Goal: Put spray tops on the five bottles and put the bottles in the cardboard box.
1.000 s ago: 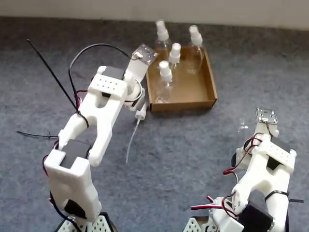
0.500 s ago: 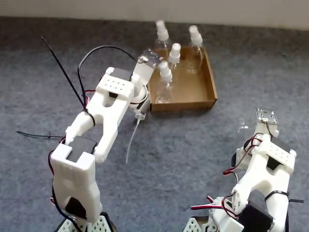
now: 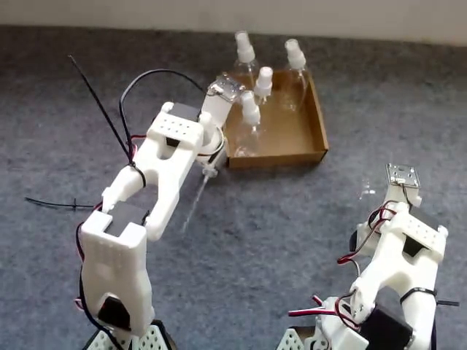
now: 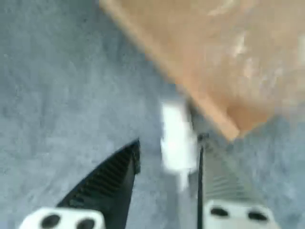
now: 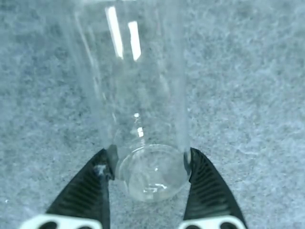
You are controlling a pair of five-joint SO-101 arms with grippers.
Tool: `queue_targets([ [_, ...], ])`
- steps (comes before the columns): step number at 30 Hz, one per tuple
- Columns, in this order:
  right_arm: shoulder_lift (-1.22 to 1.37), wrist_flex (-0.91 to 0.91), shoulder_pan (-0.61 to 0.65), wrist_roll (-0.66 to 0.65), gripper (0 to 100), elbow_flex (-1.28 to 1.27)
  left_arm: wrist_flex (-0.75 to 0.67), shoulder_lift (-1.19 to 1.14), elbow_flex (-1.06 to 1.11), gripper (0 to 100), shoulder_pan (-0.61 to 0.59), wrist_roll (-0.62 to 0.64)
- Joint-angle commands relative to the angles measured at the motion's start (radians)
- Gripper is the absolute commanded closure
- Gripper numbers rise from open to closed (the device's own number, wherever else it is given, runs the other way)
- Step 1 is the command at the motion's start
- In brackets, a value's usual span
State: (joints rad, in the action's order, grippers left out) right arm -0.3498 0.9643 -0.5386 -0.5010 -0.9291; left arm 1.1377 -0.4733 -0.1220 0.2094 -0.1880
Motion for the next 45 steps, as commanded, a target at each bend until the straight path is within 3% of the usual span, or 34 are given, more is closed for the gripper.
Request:
queue_targets([
  [1,0.004,-0.004,0.008,-0.012,98.8,-0.015,0.000,-0.001,-0.012,84,0.007,0.015],
  [9,0.004,-0.004,0.008,-0.012,98.8,-0.015,0.003,-0.001,-0.010,87,-0.021,0.017],
  [14,0.010,-0.004,0.007,-0.012,98.8,-0.015,0.005,0.001,-0.010,94,-0.058,0.018],
  [24,0.005,-0.004,0.012,-0.012,99.1,-0.007,0.068,0.116,0.016,95,-0.159,0.101],
  [30,0.007,-0.027,0.027,-0.017,98.8,0.035,0.081,0.400,0.234,95,-0.166,0.153],
  [35,0.004,-0.013,0.035,-0.269,98.8,0.091,-0.032,0.613,0.498,95,-0.166,0.155],
  [38,0.012,0.065,0.031,-0.292,98.3,0.096,-0.101,0.693,0.615,94,-0.166,0.153],
  [45,0.004,0.165,-0.013,-0.278,80.8,0.099,-0.146,0.723,0.684,94,-0.166,0.152],
])
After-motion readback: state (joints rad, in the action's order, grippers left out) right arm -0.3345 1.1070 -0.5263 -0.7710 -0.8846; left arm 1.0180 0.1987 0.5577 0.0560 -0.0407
